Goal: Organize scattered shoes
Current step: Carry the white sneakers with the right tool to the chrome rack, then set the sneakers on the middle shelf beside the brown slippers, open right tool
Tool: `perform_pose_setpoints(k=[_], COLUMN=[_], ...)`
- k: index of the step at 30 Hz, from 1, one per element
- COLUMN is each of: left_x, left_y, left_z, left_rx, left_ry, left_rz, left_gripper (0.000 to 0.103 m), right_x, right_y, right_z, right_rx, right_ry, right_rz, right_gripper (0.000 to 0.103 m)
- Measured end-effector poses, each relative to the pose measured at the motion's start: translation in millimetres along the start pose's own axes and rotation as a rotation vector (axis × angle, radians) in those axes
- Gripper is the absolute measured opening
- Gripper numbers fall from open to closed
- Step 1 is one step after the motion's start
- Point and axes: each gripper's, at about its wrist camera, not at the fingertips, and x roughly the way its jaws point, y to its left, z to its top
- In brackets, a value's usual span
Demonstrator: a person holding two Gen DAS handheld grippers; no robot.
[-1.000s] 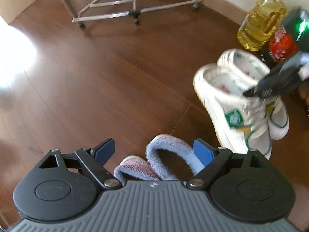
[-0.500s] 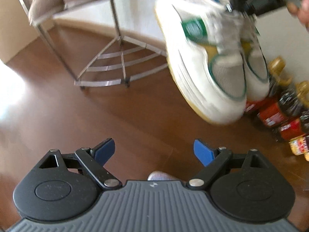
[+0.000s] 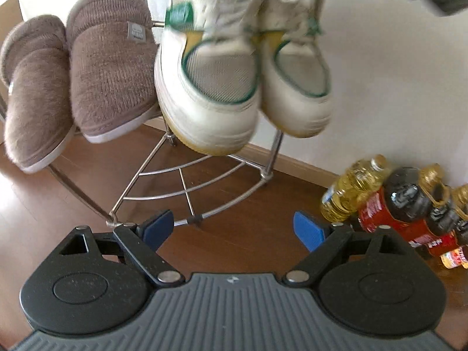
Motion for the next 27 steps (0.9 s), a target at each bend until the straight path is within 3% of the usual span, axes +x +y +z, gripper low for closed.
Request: perform_pose_setpoints(k=[4,7,8,11,15,17,19,22,27], left_x=[31,48,50,48,29,18,11,17,27], left_y=[4,-9,-15,-33,-47,-51,-56,-65,-63], left_z=[2,7,9,9,1,-6,-12,-14,1], left_rx=[0.045,0.114,0.151,0.273,0.455,0.521,0.576,0.652,0.678], left_ry=[0.031,0.048,0.043,0.027,-0.014,-0.033,-0.048,-0.053,-0.050], left_rz=[-0.011,-0.021,-0.024,-0.040,-0.107,-0.150,-0.186,-0.181,-0.142], left_gripper=[0.091,0.091,0.091,0.091,0.091,0.091,0.091,0.091,0.090], right_x=[24,16,11,-6,-51,-68,-73,-68,-40], right_y=[11,15,15,9,-2,-14,-32,-42,-28], right_z=[23,22,19,4,-53,-87,-129,-166,-154], right_rx=[-0.085,-0.187,-0.197,-0.213,-0.184,-0.128,-0.056,-0.014,0.003], right_ry=[-0.023,-0.082,-0.116,-0.185,-0.226,-0.169,-0.041,0.066,0.084], right_rz=[-0.025,-0.050,-0.063,-0.063,-0.050,-0.037,-0.024,-0.028,-0.003], right_gripper=[0.010,0.022,0.038,0.041,0.039,0.033,0.026,0.021,0.021])
